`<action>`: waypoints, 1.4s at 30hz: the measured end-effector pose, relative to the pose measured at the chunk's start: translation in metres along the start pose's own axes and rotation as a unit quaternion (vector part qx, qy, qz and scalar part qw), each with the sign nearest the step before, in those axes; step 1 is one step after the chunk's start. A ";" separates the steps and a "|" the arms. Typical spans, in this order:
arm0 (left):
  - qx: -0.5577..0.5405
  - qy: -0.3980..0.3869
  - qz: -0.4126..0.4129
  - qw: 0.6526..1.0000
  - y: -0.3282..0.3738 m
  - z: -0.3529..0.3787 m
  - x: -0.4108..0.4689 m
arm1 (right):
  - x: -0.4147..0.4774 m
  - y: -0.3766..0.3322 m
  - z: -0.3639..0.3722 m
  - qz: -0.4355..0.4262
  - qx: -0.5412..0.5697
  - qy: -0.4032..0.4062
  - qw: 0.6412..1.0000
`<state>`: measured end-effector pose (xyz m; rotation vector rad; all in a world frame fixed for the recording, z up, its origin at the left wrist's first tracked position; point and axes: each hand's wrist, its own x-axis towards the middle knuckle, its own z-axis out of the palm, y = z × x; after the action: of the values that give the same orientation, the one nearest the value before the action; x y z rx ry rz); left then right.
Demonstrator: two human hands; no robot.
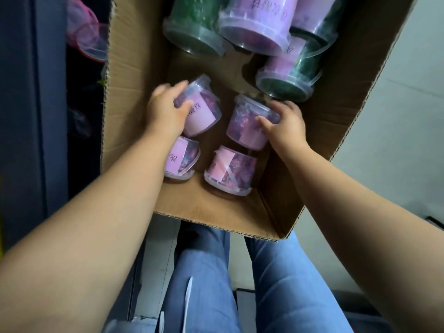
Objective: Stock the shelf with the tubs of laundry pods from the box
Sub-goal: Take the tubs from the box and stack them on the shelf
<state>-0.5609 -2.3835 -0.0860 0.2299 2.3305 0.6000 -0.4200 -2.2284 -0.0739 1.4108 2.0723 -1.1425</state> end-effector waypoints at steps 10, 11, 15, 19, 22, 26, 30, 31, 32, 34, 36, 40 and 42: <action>-0.196 -0.020 -0.298 0.934 0.009 0.043 0.015 | 0.007 0.021 0.039 0.278 0.470 -0.090 0.833; -0.206 -0.030 -0.302 0.930 0.008 0.045 0.016 | 0.008 0.021 0.039 0.258 0.464 -0.091 0.843; -0.216 -0.027 -0.258 0.941 0.007 0.035 0.014 | 0.002 0.013 0.026 0.249 0.397 -0.092 0.878; -0.238 0.010 -0.217 0.947 0.019 0.013 -0.015 | -0.017 0.010 -0.001 0.265 0.375 -0.119 0.880; -0.330 0.016 -0.238 0.914 0.037 -0.013 -0.051 | -0.045 -0.001 -0.033 0.220 0.391 -0.152 0.881; -0.464 0.039 -0.203 0.861 0.061 -0.056 -0.112 | -0.080 -0.030 -0.096 0.096 0.388 -0.209 0.892; -0.559 0.033 -0.139 0.817 0.100 -0.107 -0.172 | -0.111 -0.082 -0.157 -0.068 0.378 -0.253 0.888; -0.575 0.030 -0.117 0.809 0.109 -0.120 -0.185 | -0.118 -0.094 -0.168 -0.094 0.370 -0.260 0.887; -0.585 0.029 -0.090 0.806 0.117 -0.133 -0.199 | -0.128 -0.107 -0.180 -0.119 0.362 -0.268 0.885; -0.592 0.027 -0.041 0.804 0.130 -0.155 -0.224 | -0.146 -0.127 -0.200 -0.168 0.355 -0.287 0.874; -0.607 0.047 0.006 0.794 0.141 -0.176 -0.252 | -0.170 -0.144 -0.218 -0.220 0.345 -0.296 0.863; -0.593 0.094 0.096 0.794 0.149 -0.213 -0.310 | -0.229 -0.174 -0.241 -0.319 0.329 -0.299 0.837; -0.591 0.107 0.130 0.789 0.141 -0.229 -0.350 | -0.268 -0.180 -0.246 -0.364 0.313 -0.294 0.826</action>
<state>-0.4604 -2.4547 0.3379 -0.1296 1.6737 2.1499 -0.4377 -2.2191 0.3313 0.2613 1.8318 -2.3623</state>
